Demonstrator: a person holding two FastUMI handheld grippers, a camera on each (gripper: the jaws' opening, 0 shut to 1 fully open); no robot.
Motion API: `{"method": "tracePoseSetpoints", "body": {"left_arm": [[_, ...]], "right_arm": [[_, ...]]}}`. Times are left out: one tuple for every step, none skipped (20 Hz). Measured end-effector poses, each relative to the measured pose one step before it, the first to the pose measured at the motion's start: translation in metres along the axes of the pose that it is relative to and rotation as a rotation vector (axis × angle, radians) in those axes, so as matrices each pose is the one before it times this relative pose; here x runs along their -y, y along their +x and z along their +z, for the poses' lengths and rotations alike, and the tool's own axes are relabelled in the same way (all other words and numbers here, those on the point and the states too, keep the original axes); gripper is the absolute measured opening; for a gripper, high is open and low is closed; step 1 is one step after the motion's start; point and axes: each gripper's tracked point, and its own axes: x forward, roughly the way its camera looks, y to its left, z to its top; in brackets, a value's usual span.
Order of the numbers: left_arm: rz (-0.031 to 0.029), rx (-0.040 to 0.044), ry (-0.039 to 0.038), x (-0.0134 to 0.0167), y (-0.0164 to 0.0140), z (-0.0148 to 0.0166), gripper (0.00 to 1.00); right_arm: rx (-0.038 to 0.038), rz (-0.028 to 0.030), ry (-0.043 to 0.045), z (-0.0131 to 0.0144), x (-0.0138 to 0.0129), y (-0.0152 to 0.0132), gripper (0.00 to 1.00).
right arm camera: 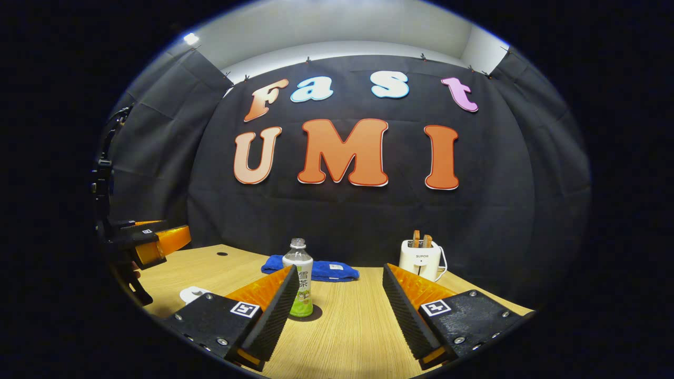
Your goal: Open the teacup lid with one hand, grasp the water bottle and pour water into the teacup with the other hand; after pouring, place the water bottle on the coaster and then close the teacup lid.
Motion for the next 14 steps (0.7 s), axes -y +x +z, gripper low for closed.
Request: {"method": "tracePoseSetpoints", "body": {"left_arm": [[0.00412,0.00180,0.00671,0.00052,-0.00048,0.00063,0.99],[0.00425,0.00329,0.00510,0.00009,-0.00041,0.00099,0.99],[-0.00344,0.00216,0.00240,0.00196,-0.00071,0.00112,0.99],[-0.00572,0.00093,0.00053,0.00336,0.00030,0.00124,1.00],[-0.00461,0.00153,0.00321,0.00267,-0.00078,0.00031,1.00],[-0.00271,0.00148,0.00637,0.00067,0.00002,-0.00021,0.99],[-0.00212,0.00248,0.00686,0.00171,-0.00032,0.00059,1.00],[-0.00271,0.00335,0.00288,0.00153,-0.00039,0.00081,1.00],[-0.00129,0.00276,-0.00035,0.00179,-0.00032,0.00174,0.99],[0.00260,0.00120,0.00260,-0.00115,-0.00046,0.00141,1.00],[0.00591,-0.00148,0.00642,-0.00143,0.00109,0.00047,0.95],[0.00688,-0.00138,0.00839,-0.00060,-0.00020,-0.00027,0.95],[0.00548,0.00172,0.00594,-0.00084,0.00031,0.00091,0.95],[-0.00063,0.00204,0.00008,0.00093,-0.00124,0.00116,0.99]], "right_arm": [[0.00109,-0.00963,0.00363,0.00039,0.00353,0.00003,0.95],[-0.00392,-0.01037,0.00325,-0.00080,0.00311,-0.00021,0.95],[-0.00967,-0.00045,0.00536,-0.00327,0.00166,0.00006,0.95],[-0.01312,0.00109,0.00823,-0.00460,-0.00017,0.00104,0.96],[-0.00687,0.00069,0.00974,-0.00213,0.00040,-0.00049,0.95],[-0.00137,-0.00055,0.00856,0.00072,0.00092,-0.00003,0.95],[0.00395,0.00245,0.00467,0.00130,0.00040,-0.00041,0.95],[0.00303,0.00133,0.00049,0.00064,0.00023,0.00007,0.95],[0.00170,-0.00139,-0.00173,0.00068,0.00072,-0.00097,0.96],[0.00205,0.00287,-0.00319,0.00151,-0.00044,0.00022,0.95],[0.00044,0.00019,-0.00342,0.00071,-0.00031,-0.00002,0.96],[0.00038,0.00373,-0.00345,0.00047,-0.00110,-0.00036,0.96],[0.00448,0.00412,-0.00620,0.00098,-0.00104,-0.00066,1.00],[0.00684,0.00395,-0.00832,0.00228,-0.00090,-0.00161,0.95]]}}
